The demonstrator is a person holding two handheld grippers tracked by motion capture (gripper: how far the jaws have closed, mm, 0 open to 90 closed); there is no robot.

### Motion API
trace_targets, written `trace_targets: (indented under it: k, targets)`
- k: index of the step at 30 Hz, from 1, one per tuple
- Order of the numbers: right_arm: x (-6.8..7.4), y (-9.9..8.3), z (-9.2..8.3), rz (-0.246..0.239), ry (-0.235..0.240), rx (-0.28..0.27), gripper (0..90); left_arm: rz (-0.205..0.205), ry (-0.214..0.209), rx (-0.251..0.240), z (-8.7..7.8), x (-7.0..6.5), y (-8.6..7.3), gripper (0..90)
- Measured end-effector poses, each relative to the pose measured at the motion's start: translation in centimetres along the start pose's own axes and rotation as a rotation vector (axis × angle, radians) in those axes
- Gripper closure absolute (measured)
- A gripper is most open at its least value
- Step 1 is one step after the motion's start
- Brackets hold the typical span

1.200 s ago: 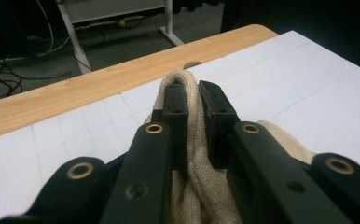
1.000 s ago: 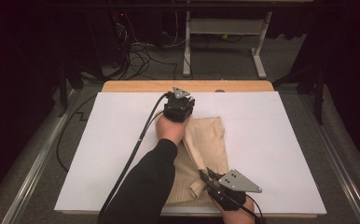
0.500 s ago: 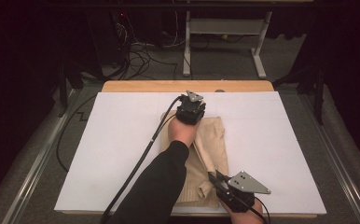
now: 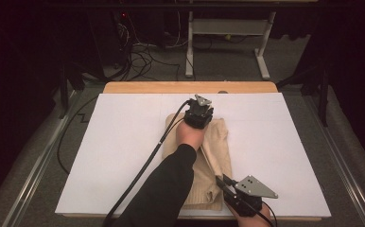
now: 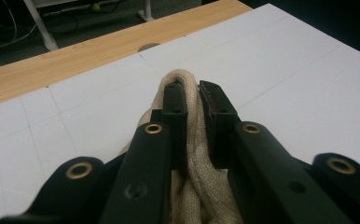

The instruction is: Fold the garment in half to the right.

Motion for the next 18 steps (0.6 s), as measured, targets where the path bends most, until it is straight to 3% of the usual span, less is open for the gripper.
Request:
trace_targets:
  k: [4, 9, 14, 18]
  targets:
    - [0.0, -0.2, -0.1, 0.007, -0.001, 0.007, 74.8, 0.003, 0.001, 0.001, 0.2, -0.1, -0.1, 76.0]
    - [-0.4, -0.2, -0.3, 0.021, -0.006, 0.005, 57.7, 0.002, -0.017, -0.007, 0.2, -0.4, -0.1, 61.1]
    - [-0.9, 0.1, -0.5, 0.029, -0.039, -0.014, 42.7, 0.001, -0.035, -0.006, 0.0, -0.6, 0.0, 55.6]
    - [-1.2, 0.4, -0.8, 0.033, -0.054, -0.036, 36.4, 0.007, -0.047, -0.013, -0.3, -0.8, 0.1, 54.0]
Point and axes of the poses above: each handheld gripper's, and its own axes: z roughly forward along the jaws, y roughly out of its top, x roughly to its left, the point moved 5 cm from there along z, roughly forward along the jaws, and after that the axes turned 13 degrees about -z, right-handed, at the moved point
